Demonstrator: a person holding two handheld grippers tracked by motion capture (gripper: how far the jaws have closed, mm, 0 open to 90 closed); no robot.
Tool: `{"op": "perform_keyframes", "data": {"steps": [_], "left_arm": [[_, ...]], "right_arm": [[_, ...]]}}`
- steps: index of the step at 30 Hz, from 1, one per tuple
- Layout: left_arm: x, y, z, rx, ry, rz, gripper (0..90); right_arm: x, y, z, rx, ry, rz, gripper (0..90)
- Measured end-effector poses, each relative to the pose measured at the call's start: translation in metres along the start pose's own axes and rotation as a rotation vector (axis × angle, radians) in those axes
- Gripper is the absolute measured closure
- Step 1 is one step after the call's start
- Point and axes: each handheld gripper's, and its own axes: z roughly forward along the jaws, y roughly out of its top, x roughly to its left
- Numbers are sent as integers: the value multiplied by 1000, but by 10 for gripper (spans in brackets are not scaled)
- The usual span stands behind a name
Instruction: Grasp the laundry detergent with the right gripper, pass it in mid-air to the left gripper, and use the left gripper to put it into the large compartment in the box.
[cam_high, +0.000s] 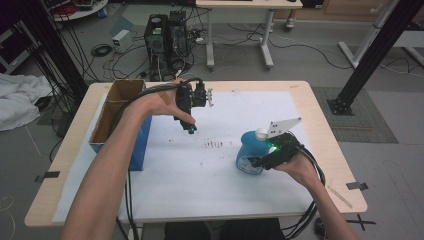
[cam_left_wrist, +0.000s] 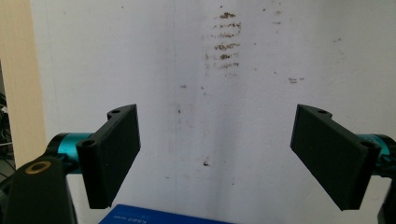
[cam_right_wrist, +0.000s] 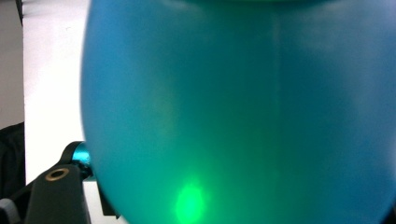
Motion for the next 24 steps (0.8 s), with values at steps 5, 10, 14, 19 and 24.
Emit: {"op": "perform_keyframes", "data": {"steps": [5,10,14,19,24], "left_arm": [[0,0,1,4,-1,2,160],[1,1,1,6,-1,6,160],[0,1,2,2,-2,2,160],[0,1,3,4,-6,5,160],[0,2,2,-2,-4,8,160]], "right_arm": [[0,-1,0,-4,8,-3,238],[-1,-2,0,-7,10,-3,251],[0,-2,-1,-18,11,-4,272],[0,-2,0,-17,14,-7,287],[0,-2,0,-24,8,-16,323]]}}
